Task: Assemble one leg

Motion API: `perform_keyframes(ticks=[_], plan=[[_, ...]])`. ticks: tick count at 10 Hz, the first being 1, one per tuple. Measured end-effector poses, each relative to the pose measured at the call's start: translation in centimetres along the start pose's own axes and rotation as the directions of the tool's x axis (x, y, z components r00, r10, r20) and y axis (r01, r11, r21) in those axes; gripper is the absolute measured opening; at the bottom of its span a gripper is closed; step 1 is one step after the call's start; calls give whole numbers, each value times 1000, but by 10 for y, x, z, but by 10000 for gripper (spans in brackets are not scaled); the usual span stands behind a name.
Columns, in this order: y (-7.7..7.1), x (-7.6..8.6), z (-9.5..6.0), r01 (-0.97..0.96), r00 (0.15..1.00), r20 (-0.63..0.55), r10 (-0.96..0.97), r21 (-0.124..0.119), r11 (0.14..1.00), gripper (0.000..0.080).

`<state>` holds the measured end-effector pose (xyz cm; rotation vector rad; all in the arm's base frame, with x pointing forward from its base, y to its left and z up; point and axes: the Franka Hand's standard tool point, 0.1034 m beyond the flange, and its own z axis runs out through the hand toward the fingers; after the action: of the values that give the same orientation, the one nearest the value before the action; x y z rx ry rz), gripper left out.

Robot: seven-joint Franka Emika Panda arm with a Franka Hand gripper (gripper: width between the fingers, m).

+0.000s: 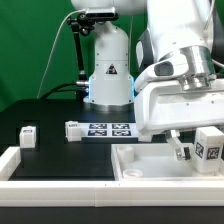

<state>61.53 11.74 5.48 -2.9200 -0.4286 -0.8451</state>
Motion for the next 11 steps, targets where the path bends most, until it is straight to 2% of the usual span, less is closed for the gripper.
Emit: perform_keyframes(ticks=[1, 4, 6, 8, 9, 11], plan=[[0, 0, 0, 0, 1000, 0, 0, 0, 1000, 649], [4, 17, -16, 12, 1000, 1, -12, -4, 1000, 649], [7, 23, -18, 11, 1000, 15, -11, -2, 1000, 649], [2, 20, -12, 8, 988, 155, -13, 33, 999, 649], [2, 24, -11, 5, 977, 211, -15, 47, 999, 649], [1, 21, -12, -14, 918, 395, -22, 87, 996, 649]])
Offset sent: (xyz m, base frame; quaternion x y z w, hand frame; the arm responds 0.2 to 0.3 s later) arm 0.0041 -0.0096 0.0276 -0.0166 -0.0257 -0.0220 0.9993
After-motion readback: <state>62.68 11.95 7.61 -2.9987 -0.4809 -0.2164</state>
